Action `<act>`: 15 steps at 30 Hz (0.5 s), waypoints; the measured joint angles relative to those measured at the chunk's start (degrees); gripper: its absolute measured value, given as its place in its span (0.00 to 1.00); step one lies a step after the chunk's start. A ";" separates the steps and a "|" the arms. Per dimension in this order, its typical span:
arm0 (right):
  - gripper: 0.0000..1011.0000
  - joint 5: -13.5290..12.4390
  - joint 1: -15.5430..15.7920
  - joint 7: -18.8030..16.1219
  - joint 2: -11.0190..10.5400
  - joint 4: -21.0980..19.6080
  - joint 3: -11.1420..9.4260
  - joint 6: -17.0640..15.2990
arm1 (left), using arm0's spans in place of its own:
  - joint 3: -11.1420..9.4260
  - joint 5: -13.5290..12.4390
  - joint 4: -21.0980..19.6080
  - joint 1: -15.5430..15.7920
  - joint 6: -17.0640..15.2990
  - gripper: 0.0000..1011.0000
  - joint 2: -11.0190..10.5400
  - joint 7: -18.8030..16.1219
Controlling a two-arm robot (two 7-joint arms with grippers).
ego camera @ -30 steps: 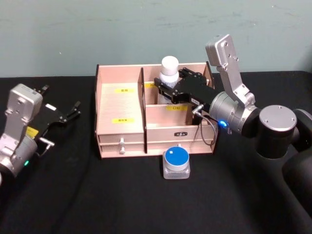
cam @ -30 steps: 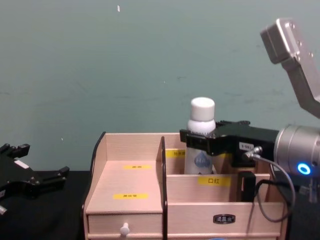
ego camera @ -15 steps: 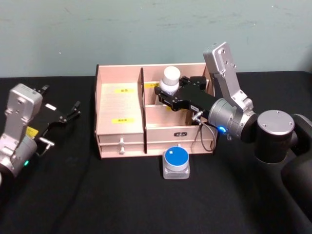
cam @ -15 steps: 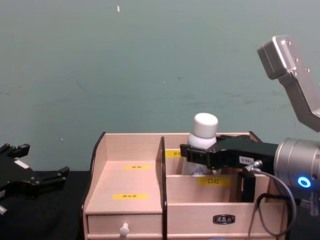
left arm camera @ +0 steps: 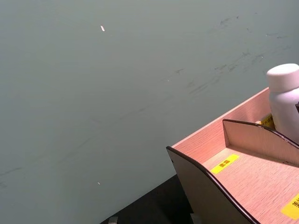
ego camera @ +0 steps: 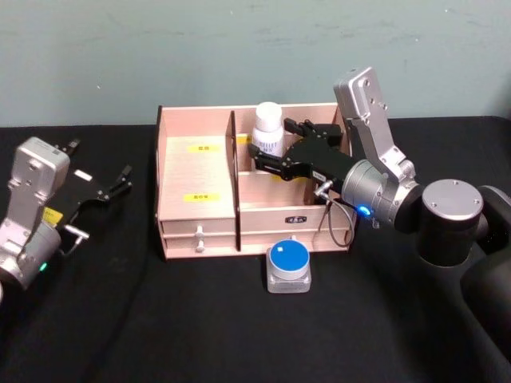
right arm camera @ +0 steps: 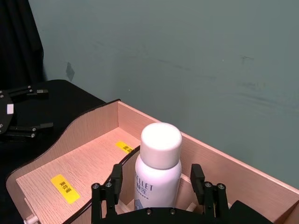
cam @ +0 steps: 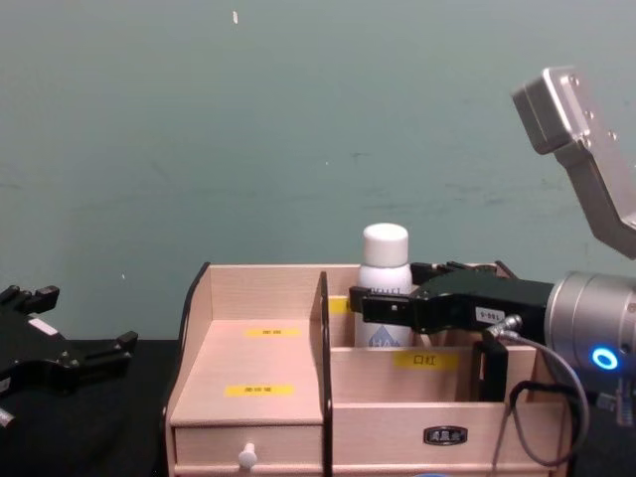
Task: Pick up the facial cleanser and watermelon frost from the table and place them into the tiered storage box.
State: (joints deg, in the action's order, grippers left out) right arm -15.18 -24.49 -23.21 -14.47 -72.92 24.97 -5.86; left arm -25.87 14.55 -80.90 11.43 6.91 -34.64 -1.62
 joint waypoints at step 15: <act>0.99 -0.38 4.22 0.42 -4.74 -12.14 -2.02 -2.16 | 0.00 0.00 0.00 0.00 0.00 0.99 0.00 0.00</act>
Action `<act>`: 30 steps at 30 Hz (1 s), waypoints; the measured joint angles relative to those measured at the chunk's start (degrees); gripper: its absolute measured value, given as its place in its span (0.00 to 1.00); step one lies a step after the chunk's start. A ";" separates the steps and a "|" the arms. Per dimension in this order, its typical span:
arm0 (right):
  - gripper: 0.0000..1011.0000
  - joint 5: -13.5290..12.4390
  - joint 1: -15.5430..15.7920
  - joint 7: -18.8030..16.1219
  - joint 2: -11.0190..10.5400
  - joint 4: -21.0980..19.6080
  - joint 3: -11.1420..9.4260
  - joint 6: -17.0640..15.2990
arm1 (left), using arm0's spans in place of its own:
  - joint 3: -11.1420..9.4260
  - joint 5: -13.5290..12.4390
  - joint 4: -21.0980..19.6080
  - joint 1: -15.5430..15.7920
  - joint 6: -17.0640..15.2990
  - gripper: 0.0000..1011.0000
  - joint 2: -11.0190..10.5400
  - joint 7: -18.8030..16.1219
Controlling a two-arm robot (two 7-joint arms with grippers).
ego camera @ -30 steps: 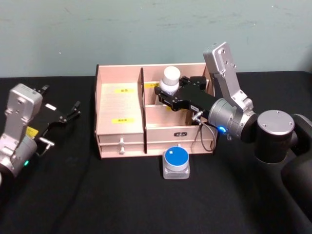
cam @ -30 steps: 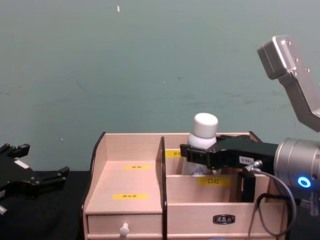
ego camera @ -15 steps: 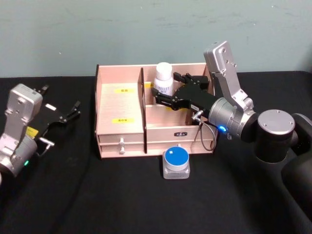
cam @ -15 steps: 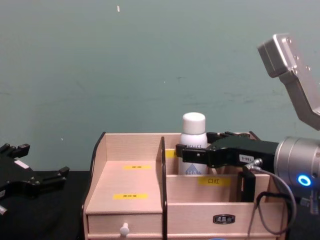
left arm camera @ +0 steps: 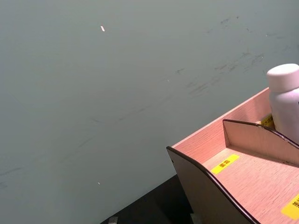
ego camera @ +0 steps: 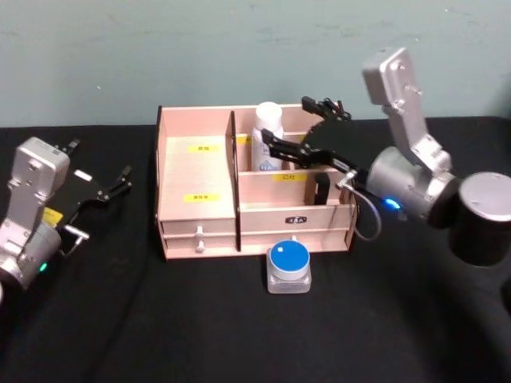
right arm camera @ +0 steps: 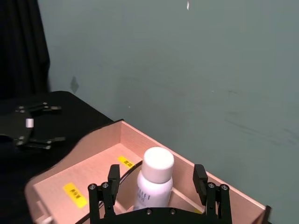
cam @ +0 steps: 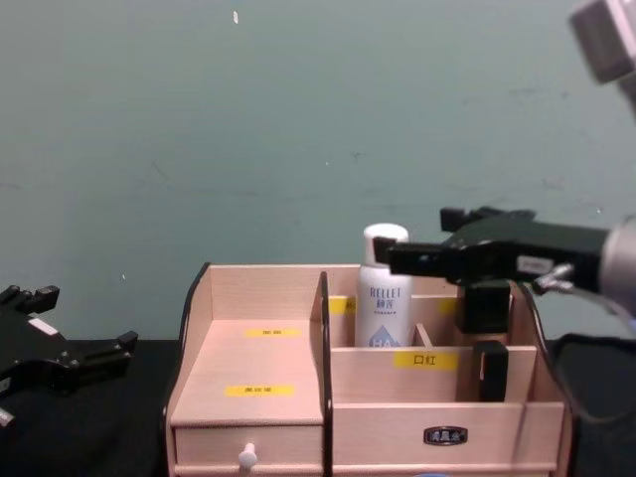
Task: Pick up the facial cleanser and watermelon frost from the table and place them into the tiered storage box.
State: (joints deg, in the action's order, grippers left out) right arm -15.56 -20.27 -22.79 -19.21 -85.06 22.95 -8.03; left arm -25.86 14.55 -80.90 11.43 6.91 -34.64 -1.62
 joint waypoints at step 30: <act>0.99 -2.87 30.36 8.82 -8.67 -25.10 -5.61 -10.77 | 0.00 0.00 0.00 0.00 0.00 0.99 0.00 0.00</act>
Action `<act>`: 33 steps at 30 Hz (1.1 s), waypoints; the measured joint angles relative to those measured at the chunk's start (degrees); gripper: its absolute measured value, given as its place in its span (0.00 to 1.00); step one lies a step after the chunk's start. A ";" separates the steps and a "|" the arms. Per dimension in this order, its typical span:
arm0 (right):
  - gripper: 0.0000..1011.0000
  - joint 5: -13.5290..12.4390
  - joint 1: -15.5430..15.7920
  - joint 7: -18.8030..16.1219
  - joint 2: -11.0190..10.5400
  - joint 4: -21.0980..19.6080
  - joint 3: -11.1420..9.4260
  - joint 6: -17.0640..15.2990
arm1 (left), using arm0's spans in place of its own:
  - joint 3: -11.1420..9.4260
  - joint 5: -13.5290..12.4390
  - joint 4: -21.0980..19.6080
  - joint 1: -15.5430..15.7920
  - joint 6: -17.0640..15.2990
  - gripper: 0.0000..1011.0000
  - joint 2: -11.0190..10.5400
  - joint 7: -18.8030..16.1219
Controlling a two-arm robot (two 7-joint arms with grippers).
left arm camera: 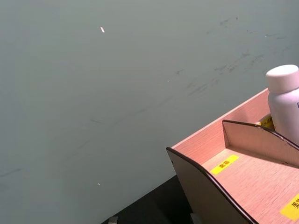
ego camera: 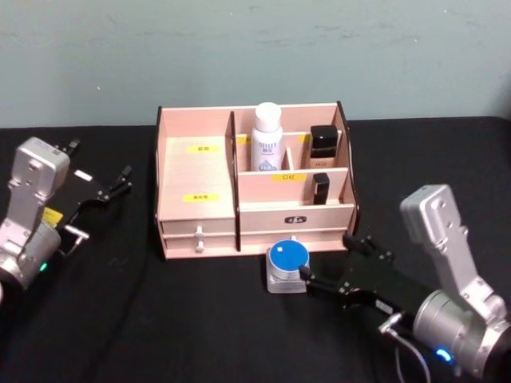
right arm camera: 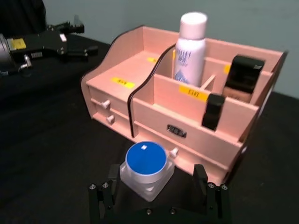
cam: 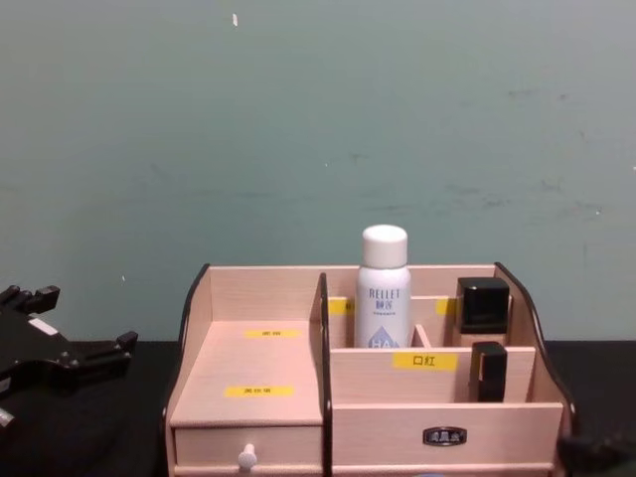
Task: Pick up the facial cleanser and watermelon frost from the table and place them into the tiered storage box.
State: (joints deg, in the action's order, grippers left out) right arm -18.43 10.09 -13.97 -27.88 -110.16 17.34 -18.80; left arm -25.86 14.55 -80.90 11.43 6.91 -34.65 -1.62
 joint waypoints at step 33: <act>0.99 7.68 -3.21 0.08 8.30 6.12 3.35 -2.86 | 0.00 0.00 0.00 0.00 0.00 0.99 0.00 0.00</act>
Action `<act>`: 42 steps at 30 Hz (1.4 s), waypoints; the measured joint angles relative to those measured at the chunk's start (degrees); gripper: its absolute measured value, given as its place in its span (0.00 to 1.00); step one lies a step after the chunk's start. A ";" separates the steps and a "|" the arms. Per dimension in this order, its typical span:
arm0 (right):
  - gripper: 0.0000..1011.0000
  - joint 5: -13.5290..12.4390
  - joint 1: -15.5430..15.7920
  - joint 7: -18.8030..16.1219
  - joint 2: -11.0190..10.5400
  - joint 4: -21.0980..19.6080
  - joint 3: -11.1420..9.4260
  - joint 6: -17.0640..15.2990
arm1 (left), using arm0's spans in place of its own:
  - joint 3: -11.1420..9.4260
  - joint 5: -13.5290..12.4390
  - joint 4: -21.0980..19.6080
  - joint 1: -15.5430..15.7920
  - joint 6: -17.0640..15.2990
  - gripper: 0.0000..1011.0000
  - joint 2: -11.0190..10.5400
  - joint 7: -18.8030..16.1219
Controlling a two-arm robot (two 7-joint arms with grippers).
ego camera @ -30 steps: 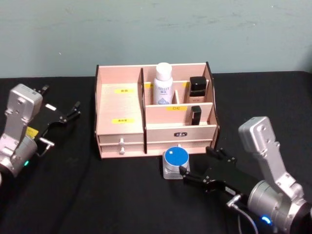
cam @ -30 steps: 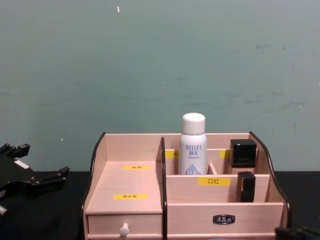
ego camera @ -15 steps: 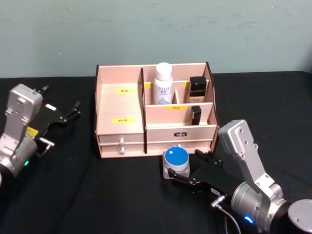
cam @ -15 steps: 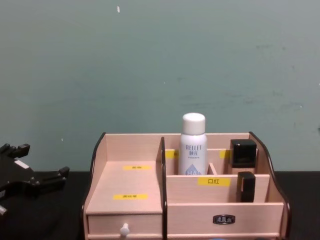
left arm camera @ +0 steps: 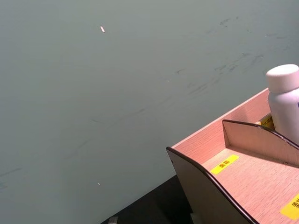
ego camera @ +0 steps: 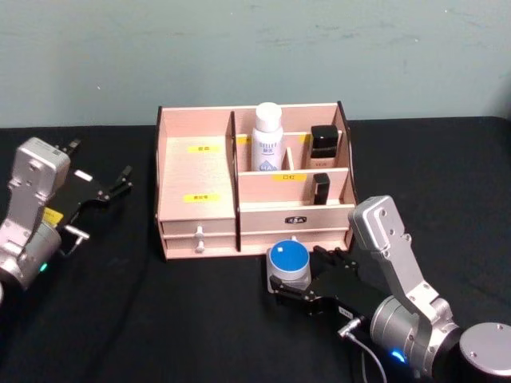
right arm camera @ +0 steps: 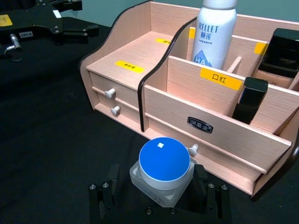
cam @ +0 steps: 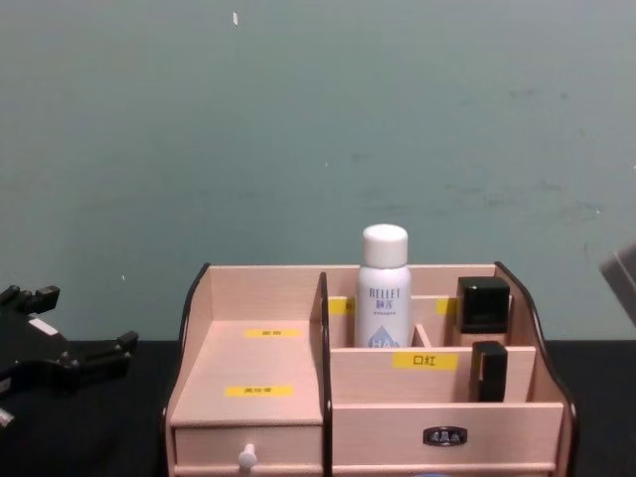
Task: Pick up the facial cleanser and watermelon frost from the table and place them into the tiered storage box.
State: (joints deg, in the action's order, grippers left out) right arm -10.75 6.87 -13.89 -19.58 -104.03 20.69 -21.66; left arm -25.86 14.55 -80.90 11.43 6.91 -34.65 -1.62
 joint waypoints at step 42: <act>0.99 3.21 -3.59 -1.93 3.77 6.19 0.10 1.09 | 0.00 0.00 0.00 0.00 0.00 0.99 0.00 0.00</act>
State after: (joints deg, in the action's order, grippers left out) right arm -7.54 3.29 -15.82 -15.82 -97.84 20.79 -20.57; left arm -25.86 14.55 -80.90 11.43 6.91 -34.64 -1.62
